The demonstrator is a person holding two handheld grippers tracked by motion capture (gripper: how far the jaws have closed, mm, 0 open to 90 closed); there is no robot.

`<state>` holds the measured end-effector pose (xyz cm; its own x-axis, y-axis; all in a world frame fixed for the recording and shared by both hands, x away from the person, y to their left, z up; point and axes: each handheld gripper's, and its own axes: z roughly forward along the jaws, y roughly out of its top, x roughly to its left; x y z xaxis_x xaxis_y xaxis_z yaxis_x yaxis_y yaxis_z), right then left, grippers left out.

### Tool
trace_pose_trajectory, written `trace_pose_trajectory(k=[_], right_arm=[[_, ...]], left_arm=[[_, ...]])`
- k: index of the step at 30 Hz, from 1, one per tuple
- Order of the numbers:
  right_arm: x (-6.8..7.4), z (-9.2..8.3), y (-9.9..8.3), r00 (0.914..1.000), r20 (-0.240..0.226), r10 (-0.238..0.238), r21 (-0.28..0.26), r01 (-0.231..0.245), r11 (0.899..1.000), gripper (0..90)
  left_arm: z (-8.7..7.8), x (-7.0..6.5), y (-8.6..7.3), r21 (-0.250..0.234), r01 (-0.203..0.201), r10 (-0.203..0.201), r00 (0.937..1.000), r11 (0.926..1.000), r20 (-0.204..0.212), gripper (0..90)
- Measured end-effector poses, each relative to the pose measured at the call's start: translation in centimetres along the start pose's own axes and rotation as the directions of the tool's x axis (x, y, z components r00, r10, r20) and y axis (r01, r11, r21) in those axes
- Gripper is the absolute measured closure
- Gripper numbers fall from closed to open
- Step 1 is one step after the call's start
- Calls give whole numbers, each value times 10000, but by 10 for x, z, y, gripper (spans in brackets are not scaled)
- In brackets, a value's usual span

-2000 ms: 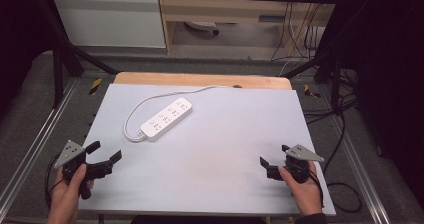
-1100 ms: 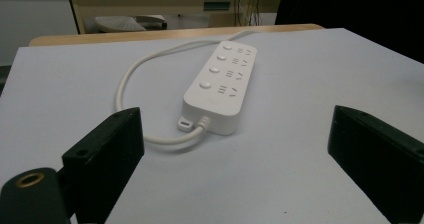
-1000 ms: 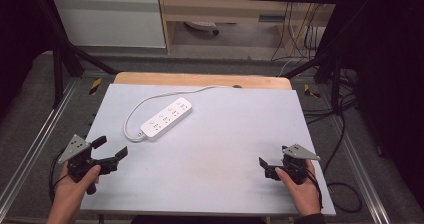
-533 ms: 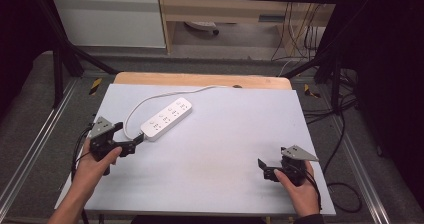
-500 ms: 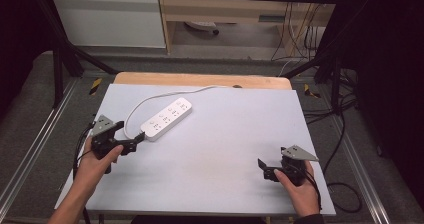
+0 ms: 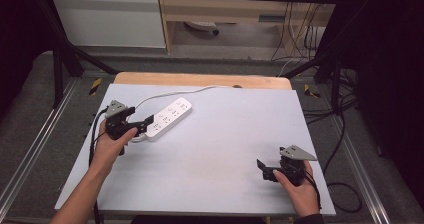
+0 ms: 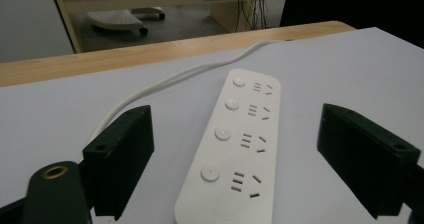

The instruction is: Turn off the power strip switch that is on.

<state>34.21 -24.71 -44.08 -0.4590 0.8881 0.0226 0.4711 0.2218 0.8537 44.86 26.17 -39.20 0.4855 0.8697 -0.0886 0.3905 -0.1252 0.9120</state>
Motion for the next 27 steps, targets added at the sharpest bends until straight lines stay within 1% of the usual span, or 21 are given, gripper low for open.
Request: trace_pose_trajectory(k=[2,3,4,5,6,7,8,10,11,12,14,17,20,22,26,27], right_arm=[[1,0,0,10000,-2,-23,23,23,10000,33],[1,1,0,10000,-1,-63,43,63,10000,33],[1,2,0,10000,-26,-52,67,52,10000,33],[1,2,-1,10000,-50,-20,83,21,10000,32],[0,3,-1,10000,-21,-44,72,44,10000,32],[0,3,-1,10000,-17,58,71,-58,10000,32],[-1,4,-1,10000,-30,-47,110,47,9999,32],[0,4,0,10000,-36,-71,108,71,9999,32],[0,5,-1,10000,-44,-68,148,69,9999,31],[0,5,-1,10000,-44,-60,187,61,9998,31],[0,5,-1,10000,-29,-45,231,45,9997,32],[1,4,-1,10000,-55,-66,213,67,9998,33],[1,4,-1,9999,-86,-110,230,111,9997,31],[1,4,-1,9999,-88,-91,264,94,9996,32],[1,4,-1,10000,-78,-33,276,35,9996,32],[1,4,-1,10000,-70,5,290,-3,9996,33]], left_arm=[[5,0,2,223,17,-25,9994,9997,354,167],[8,0,3,300,87,-103,9986,9995,511,167],[11,0,4,362,29,-47,9987,9993,505,165],[13,-1,4,362,-88,73,9991,9993,419,164],[16,-1,5,347,-94,81,9993,9994,375,165],[18,-1,5,377,-130,119,9995,9992,302,165],[20,-1,6,327,-210,204,9996,9992,183,166],[25,0,7,287,-315,318,9994,9991,-133,168],[28,1,6,326,-305,315,9990,9990,-303,170],[30,3,6,387,-198,213,9990,9991,-388,171],[35,6,6,433,-46,67,9987,9991,-504,171],[39,8,7,491,-41,72,9979,9988,-638,172],[41,8,9,372,101,-75,9976,9993,-690,177],[43,8,9,404,131,-100,9971,9991,-759,189],[44,7,10,524,-38,81,9965,9986,-826,221],[45,6,10,575,-66,117,9960,9983,-886,249]])
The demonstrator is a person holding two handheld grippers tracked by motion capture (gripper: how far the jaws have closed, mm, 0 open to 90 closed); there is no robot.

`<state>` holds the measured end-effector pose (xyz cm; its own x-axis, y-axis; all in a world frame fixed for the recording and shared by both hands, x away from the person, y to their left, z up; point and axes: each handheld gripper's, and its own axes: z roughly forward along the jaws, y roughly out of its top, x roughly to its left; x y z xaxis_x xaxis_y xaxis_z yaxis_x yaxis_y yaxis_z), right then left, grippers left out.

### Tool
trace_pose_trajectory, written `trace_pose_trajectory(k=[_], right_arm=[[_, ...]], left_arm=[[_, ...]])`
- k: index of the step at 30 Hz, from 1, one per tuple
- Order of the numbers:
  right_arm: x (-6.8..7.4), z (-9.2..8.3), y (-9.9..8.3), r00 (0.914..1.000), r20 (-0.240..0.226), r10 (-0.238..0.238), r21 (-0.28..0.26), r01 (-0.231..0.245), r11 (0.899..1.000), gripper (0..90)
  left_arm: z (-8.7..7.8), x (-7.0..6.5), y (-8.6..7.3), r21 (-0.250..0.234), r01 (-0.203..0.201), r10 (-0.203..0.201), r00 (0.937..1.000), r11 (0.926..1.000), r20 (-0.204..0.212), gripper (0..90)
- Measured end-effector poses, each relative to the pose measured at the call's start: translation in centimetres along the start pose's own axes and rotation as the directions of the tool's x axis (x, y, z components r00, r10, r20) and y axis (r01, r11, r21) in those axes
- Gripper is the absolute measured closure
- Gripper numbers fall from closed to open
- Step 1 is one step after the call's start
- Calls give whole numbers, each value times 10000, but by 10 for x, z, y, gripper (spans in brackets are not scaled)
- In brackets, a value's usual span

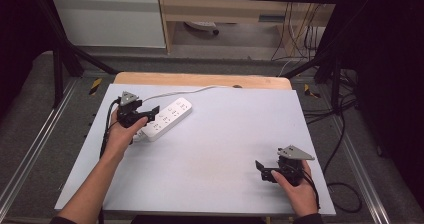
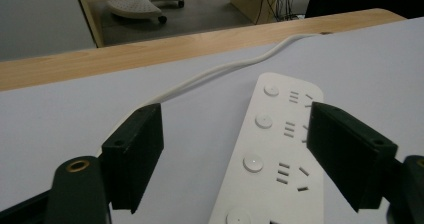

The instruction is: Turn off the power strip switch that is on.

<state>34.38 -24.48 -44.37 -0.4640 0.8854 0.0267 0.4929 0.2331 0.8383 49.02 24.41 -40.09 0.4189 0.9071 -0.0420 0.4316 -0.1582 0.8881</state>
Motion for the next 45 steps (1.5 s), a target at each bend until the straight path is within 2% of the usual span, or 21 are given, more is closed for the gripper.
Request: trace_pose_trajectory(k=[5,6,8,9,11,13,17,18,22,23,29,33,36,44,45], right_arm=[[0,1,0,9999,-13,141,97,-141,9999,33],[0,1,0,10000,-28,94,98,-94,9999,34],[0,1,0,10000,-22,70,64,-70,10000,34],[0,0,0,10000,-27,94,60,-94,9999,33],[0,0,0,9999,-44,102,83,-102,9999,34],[0,1,0,9999,-56,105,91,-104,9999,36],[0,0,1,9999,-62,88,88,-88,9999,36],[0,0,1,10000,-85,48,118,-47,9999,36],[1,0,2,9999,-110,71,113,-70,9999,36],[1,0,2,9999,-117,78,119,-76,9999,36],[1,1,2,9999,-157,53,156,-51,9999,36],[1,1,2,9999,-159,53,217,-49,9998,35],[1,2,2,9999,-164,-8,275,13,9996,36],[2,1,3,9998,-190,-37,230,41,9997,39],[2,0,4,9999,-141,73,237,-69,9997,42]], left_arm=[[2,-2,0,-68,-90,90,9999,9999,-62,332],[2,-2,1,-87,-91,91,9999,9999,-75,397],[3,-2,2,-121,-37,36,10000,9999,-59,425],[3,-2,2,-99,-27,26,10000,9999,-23,484],[4,-2,2,-92,-33,32,10000,10000,-45,507],[5,-3,2,-75,-62,61,10000,10000,-30,600],[8,-4,0,56,-89,89,10000,9999,27,662],[9,-3,0,27,-51,50,10000,10000,70,704],[10,-3,0,2,-70,70,9997,10000,246,754],[10,-3,0,26,-92,91,9995,10000,306,795],[10,-3,-1,62,-106,102,9982,9999,590,892],[11,-4,-2,59,-116,111,9968,9999,786,900],[13,-6,-3,228,-287,266,9957,9993,883,900],[17,-10,-5,506,-419,380,9963,9978,766,900],[17,-10,-5,523,-448,407,9962,9976,764,900]])
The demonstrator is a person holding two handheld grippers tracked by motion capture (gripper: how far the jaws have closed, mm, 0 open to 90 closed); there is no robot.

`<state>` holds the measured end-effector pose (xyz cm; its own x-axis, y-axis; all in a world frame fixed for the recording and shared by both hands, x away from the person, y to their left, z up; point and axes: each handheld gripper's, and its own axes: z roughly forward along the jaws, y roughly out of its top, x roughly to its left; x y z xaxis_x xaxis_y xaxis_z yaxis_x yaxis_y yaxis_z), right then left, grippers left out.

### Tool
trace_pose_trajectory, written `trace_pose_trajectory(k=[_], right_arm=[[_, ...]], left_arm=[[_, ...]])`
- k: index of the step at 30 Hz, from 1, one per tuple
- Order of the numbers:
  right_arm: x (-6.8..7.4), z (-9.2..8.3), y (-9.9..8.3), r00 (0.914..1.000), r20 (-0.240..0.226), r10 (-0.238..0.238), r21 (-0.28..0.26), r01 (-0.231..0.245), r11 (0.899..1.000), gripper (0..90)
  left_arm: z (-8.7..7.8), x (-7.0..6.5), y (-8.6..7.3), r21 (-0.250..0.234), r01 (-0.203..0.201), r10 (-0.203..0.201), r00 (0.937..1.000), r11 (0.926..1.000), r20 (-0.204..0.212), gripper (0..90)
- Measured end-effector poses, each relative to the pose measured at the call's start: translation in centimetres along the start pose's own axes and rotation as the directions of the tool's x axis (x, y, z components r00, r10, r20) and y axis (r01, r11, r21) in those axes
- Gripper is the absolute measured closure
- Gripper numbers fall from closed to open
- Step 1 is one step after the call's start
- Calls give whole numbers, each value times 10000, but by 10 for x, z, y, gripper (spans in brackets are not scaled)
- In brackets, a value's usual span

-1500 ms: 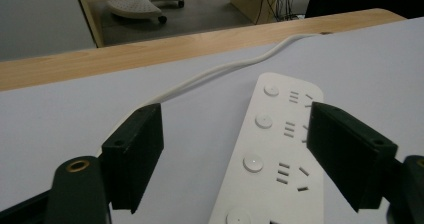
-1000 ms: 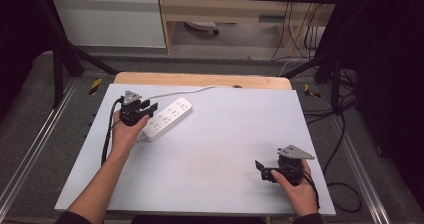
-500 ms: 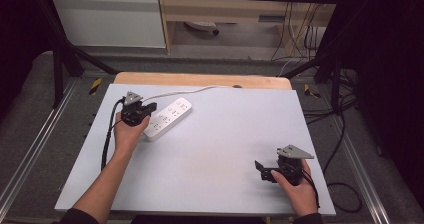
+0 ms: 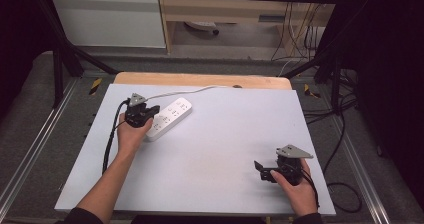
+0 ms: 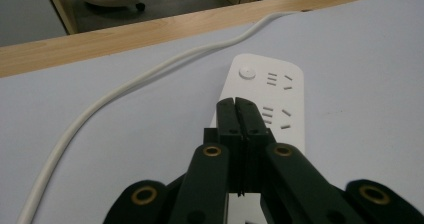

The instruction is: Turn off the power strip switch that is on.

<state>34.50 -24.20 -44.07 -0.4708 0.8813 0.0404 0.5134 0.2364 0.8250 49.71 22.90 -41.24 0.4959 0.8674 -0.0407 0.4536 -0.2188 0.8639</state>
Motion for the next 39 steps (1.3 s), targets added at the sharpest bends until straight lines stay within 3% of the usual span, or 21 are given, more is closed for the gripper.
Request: trace_pose_trajectory(k=[4,10,18,22,27,39], right_arm=[[0,-2,3,9998,79,187,13,-187,9998,41],[1,0,3,10000,54,-46,225,45,9997,35],[1,0,3,9997,-8,-232,203,232,9995,35],[1,-1,3,9993,-314,-183,86,186,9998,38],[1,-1,2,9992,-209,-333,165,336,9993,34],[2,1,1,9987,-347,-374,288,385,9988,31]], left_arm=[[1,0,0,173,-209,210,9997,9996,-92,900],[6,0,-1,291,33,-30,10000,9996,-91,900],[12,-3,-2,478,-58,63,9999,9988,-92,900],[13,-1,-3,587,-79,87,9999,9982,-139,900],[13,0,-3,752,-220,245,9992,9969,-323,900],[20,-1,-4,905,-246,272,9992,9956,-280,900]])
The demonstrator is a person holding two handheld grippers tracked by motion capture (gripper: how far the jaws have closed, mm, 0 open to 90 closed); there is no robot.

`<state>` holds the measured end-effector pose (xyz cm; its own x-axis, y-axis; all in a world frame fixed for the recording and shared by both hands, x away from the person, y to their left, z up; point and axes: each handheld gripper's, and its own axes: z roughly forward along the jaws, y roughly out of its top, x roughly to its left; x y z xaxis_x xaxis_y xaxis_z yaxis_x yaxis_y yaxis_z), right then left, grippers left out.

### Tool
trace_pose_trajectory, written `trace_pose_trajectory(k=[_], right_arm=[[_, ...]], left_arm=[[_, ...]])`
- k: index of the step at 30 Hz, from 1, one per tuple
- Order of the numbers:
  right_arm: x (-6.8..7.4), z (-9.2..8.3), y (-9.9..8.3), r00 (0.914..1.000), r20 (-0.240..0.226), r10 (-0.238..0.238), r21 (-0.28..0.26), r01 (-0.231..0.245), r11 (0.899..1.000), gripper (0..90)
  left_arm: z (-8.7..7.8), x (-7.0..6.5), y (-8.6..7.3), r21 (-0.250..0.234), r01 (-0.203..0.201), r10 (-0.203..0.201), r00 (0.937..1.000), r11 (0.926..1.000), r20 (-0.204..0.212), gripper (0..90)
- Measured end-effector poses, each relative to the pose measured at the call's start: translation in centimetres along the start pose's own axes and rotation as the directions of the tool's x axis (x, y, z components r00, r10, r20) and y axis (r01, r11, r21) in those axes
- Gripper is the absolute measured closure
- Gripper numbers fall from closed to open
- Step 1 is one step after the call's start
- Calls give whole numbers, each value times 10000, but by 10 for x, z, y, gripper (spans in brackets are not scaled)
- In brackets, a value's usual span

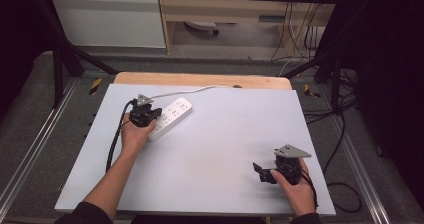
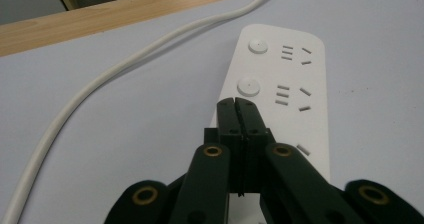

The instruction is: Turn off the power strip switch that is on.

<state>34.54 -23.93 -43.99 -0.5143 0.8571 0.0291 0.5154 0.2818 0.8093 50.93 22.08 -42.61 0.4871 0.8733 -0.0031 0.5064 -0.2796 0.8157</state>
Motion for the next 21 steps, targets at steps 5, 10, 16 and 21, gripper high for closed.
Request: trace_pose_trajectory(k=[5,10,16,21], right_arm=[[0,0,0,9999,-58,86,58,-86,9999,30],[-2,0,0,10000,-18,74,71,-74,9999,25],[-5,1,0,9979,36,649,272,-650,9975,25],[-7,0,-1,9971,-247,722,257,-715,9971,25]], left_arm=[[1,-1,0,16,-38,38,10000,10000,34,900],[3,-1,0,-25,18,-18,10000,10000,41,900],[5,-1,-1,102,-35,35,10000,9999,32,900],[6,-1,-1,99,-61,61,10000,9999,13,900]])
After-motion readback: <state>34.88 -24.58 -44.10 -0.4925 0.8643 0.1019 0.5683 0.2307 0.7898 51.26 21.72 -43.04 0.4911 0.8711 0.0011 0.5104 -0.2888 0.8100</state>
